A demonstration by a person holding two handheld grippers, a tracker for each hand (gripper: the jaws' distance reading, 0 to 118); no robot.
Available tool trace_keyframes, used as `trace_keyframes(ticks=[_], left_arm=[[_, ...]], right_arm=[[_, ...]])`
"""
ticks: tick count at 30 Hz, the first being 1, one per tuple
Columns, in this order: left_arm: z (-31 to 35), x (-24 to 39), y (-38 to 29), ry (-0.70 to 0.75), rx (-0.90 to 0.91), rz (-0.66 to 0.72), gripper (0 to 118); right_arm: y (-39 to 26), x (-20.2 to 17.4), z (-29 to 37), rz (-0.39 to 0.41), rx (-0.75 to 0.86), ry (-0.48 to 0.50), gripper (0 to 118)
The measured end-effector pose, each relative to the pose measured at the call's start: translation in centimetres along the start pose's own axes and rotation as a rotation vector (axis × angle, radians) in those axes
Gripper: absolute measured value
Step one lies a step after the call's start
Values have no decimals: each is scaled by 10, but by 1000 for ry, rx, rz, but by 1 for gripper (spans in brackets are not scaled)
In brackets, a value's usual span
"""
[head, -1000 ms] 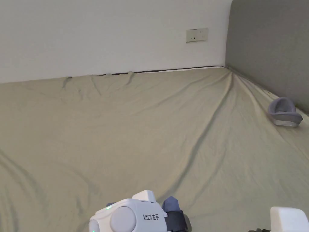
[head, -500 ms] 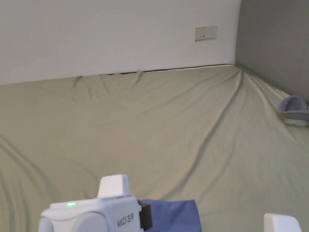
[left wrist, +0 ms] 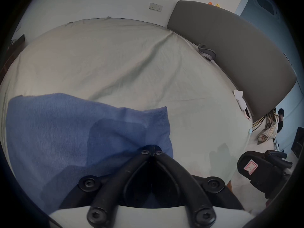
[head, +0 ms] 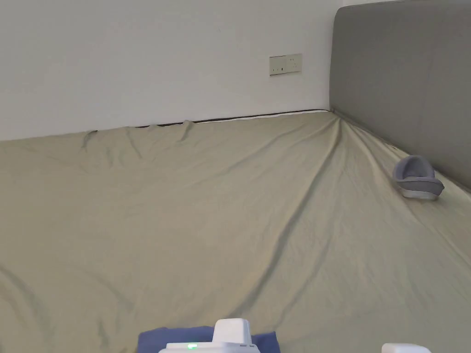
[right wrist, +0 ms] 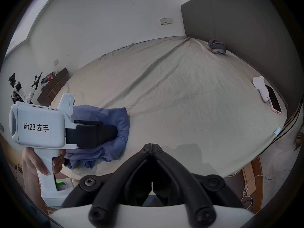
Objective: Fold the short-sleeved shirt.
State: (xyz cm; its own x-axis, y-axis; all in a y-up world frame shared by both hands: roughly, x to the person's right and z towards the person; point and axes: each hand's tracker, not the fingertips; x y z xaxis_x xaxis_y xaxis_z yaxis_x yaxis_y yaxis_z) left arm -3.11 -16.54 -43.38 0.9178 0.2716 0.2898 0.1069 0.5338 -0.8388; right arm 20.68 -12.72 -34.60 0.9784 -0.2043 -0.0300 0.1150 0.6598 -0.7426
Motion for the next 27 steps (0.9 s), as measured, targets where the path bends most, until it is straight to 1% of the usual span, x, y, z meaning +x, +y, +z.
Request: trace_keyframes(ticks=[3,5,6,8,10,11,12,14,15,16,17,18,19,21,22,23,24,26,27], left_arm=[[22,1,2,-12,-13,37,0],[51,-3,-3,-85,51,86,1],[66,-7,-7,-118,92,111,10],[98,-16,-17,-173,181,193,63],[123,-22,-27,-152,231,239,118],[134,-23,-35,-132,257,257,116],[148,-26,-42,-87,293,241,116],[163,-29,-53,-76,322,219,115],[169,-31,-57,-51,307,198,111],[175,-33,-60,-24,296,198,92],[180,-36,-65,-13,319,217,59],[184,-40,-70,-15,330,220,13],[185,-47,-71,-27,329,229,0],[186,-61,-73,-59,281,360,0],[188,-67,-74,-85,285,397,0],[189,-74,-76,-104,294,407,0],[192,-80,-76,-100,310,397,0],[191,-89,-72,-80,320,414,0],[190,-94,-69,-73,315,422,0]], right_arm=[[4,-4,4,17,22,43,0],[8,-4,8,29,38,79,0],[10,-4,10,29,44,90,0],[14,-5,14,36,70,120,0],[18,-6,18,41,94,159,0],[20,-8,21,47,105,178,0],[22,-10,23,66,124,208,0],[26,-15,24,82,136,250,0],[28,-16,24,81,141,260,0],[30,-19,23,81,145,283,0],[33,-20,21,82,144,311,0],[36,-21,17,80,139,334,0],[40,-23,12,82,129,349,0],[47,-28,2,103,122,381,0],[50,-29,-6,114,117,422,0],[53,-27,-16,100,109,484,0],[55,-25,-29,64,83,562,0],[55,-19,-65,-63,-1,719,0],[53,-16,-83,-109,-54,773,0]])
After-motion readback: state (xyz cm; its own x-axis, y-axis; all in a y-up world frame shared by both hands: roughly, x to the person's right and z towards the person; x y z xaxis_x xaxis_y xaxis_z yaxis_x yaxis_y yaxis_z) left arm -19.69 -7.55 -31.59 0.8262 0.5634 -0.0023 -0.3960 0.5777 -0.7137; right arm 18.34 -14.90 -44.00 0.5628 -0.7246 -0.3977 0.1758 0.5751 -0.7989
